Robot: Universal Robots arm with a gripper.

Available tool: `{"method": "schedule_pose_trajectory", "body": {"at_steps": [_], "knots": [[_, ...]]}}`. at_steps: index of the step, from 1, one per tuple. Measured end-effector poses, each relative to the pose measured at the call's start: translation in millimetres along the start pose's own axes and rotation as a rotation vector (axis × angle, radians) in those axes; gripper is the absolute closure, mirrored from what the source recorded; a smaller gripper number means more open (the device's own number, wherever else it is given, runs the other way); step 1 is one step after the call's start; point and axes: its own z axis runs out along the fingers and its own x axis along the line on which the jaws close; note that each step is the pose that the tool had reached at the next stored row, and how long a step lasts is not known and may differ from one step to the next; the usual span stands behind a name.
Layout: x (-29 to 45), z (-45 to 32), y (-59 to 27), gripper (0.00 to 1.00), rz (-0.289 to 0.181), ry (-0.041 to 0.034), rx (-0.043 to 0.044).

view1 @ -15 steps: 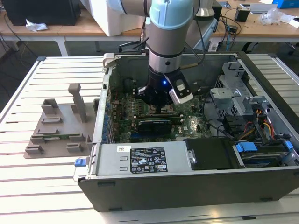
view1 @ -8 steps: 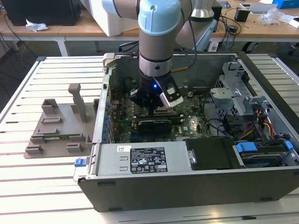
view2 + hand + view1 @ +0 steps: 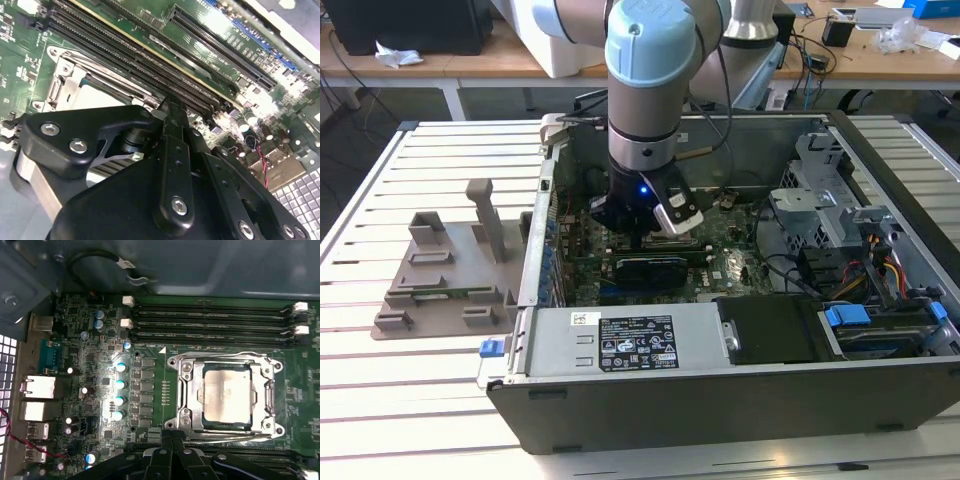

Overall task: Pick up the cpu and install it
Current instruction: 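Install the second cpu locking lever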

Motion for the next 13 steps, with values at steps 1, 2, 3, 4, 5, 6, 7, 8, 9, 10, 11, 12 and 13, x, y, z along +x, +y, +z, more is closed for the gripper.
{"method": "schedule_pose_trajectory", "body": {"at_steps": [1, 2, 3, 4, 5, 6, 7, 8, 9, 10, 11, 12, 13], "knots": [[0.0, 1.0, -0.1, 0.89, -0.004, 0.0004, -0.0012], [0.0, 1.5, 0.0, 0.89, -0.007, 0.0010, -0.0022], [0.0, 1.7, 0.3, 0.89, -0.009, 0.0013, -0.0035], [-0.1, 2.3, 1.6, 0.89, -0.011, 0.0014, -0.0075], [-0.1, 2.8, 2.8, 0.89, -0.013, 0.0011, -0.0102], [-0.3, 3.2, 3.7, 0.89, -0.015, 0.0009, -0.0122], [-0.4, 4.8, 4.7, 0.89, -0.018, 0.0012, -0.0139], [-0.4, 7.0, 5.2, 0.89, -0.019, 0.0021, -0.0135], [-0.4, 7.5, 5.2, 0.89, -0.020, 0.0024, -0.0141], [-0.4, 7.6, 5.3, 0.89, -0.020, 0.0023, -0.0146], [-0.3, 7.5, 5.3, 0.89, -0.020, 0.0014, -0.0156], [-0.5, 3.8, 6.1, 0.89, -0.021, -0.0010, -0.0173], [-0.2, -4.0, 6.8, 0.89, -0.021, 0.0000, -0.0156]]}}
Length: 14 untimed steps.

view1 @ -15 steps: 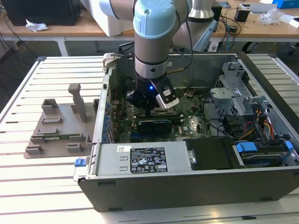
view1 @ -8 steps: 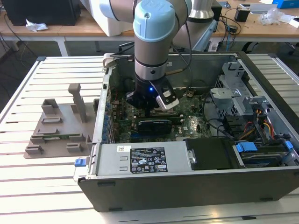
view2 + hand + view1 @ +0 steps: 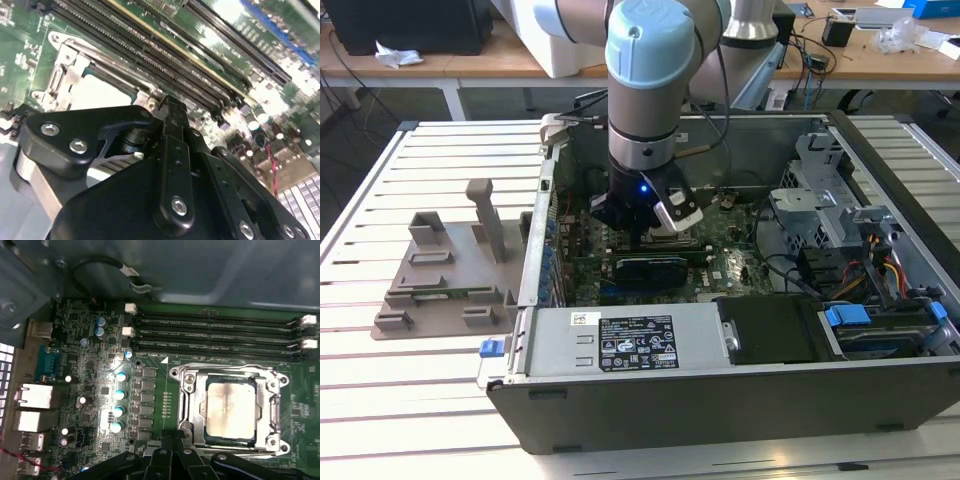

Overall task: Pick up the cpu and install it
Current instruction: 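Install the second cpu locking lever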

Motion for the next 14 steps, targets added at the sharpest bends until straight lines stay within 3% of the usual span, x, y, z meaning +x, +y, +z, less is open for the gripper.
{"method": "schedule_pose_trajectory", "body": {"at_steps": [3, 6, 7, 9, 10, 12, 14], "knots": [[-2.0, -6.1, 4.8, 0.89, 0.000, 0.0002, 0.0001], [-21.7, -3.8, 18.9, 0.89, 0.002, 0.0104, 0.0003], [-30.3, -2.9, 22.0, 0.89, 0.003, 0.0158, 0.0081], [-38.4, -1.8, 24.2, 0.89, 0.004, 0.0198, 0.0266], [-45.1, -0.8, 26.1, 0.89, 0.005, 0.0232, 0.0448], [-53.4, 0.2, 30.0, 0.89, 0.005, 0.0271, 0.0620], [-58.5, 0.9, 36.0, 0.89, 0.006, 0.0295, 0.0681]]}}
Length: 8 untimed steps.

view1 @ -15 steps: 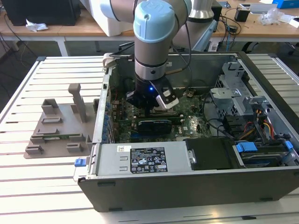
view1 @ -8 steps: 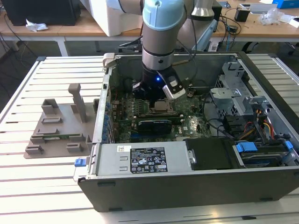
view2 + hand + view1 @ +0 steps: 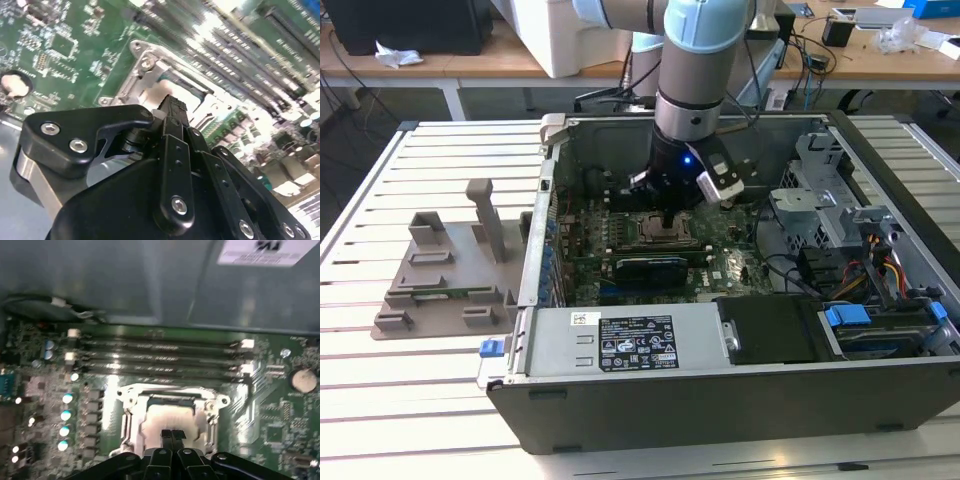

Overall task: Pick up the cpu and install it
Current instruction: 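Install the second cpu locking lever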

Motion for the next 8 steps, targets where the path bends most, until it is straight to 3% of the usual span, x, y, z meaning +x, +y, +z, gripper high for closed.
{"method": "schedule_pose_trajectory", "body": {"at_steps": [2, 5, 7, 8], "knots": [[-2.3, -2.7, 5.3, 0.89, 0.000, 0.0003, 0.0006], [-1.6, -24.3, 9.9, 0.89, 0.000, 0.0006, 0.0063], [-1.1, -33.5, 11.2, 0.89, 0.001, 0.0007, 0.0081], [-0.8, -42.5, 12.3, 0.89, 0.001, 0.0009, 0.0103]]}}
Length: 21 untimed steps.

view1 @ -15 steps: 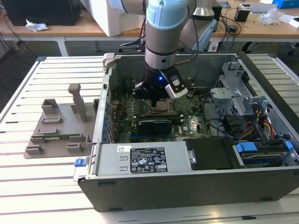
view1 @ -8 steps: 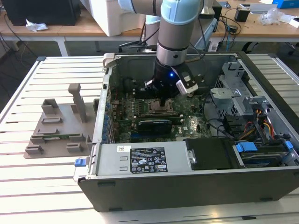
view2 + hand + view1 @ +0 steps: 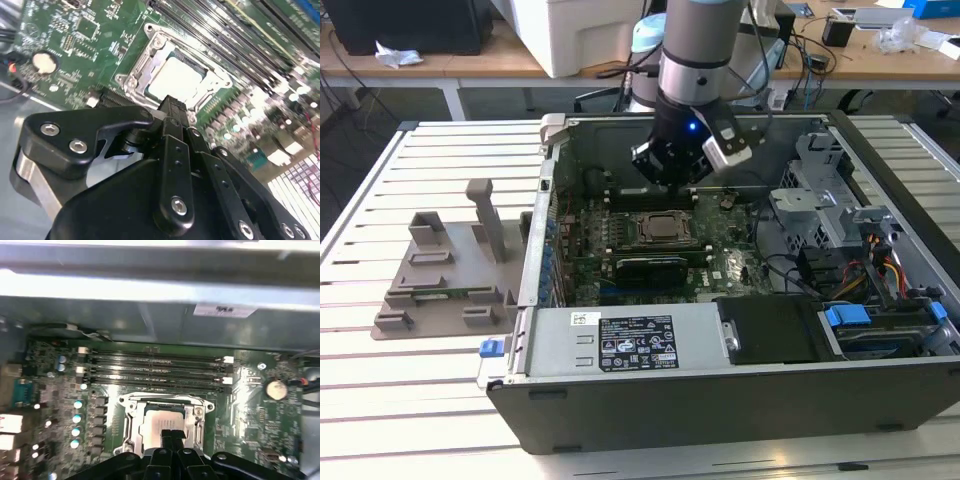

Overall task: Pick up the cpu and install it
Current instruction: 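Install the second cpu locking lever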

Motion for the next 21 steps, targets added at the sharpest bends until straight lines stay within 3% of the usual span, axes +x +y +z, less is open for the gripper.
{"method": "schedule_pose_trajectory", "body": {"at_steps": [8, 11, 16, 18, 21], "knots": [[1.8, -38.6, 4.1, 0.89, 0.000, 0.0002, 0.0036], [3.1, -67.0, 6.2, 0.89, 0.000, 0.0002, 0.0040], [4.3, -92.4, 8.1, 0.89, 0.000, 0.0002, 0.0042], [4.5, -96.9, 8.4, 0.89, 0.000, 0.0001, 0.0041], [4.5, -97.0, 8.4, 0.89, 0.000, 0.0001, 0.0040]]}}
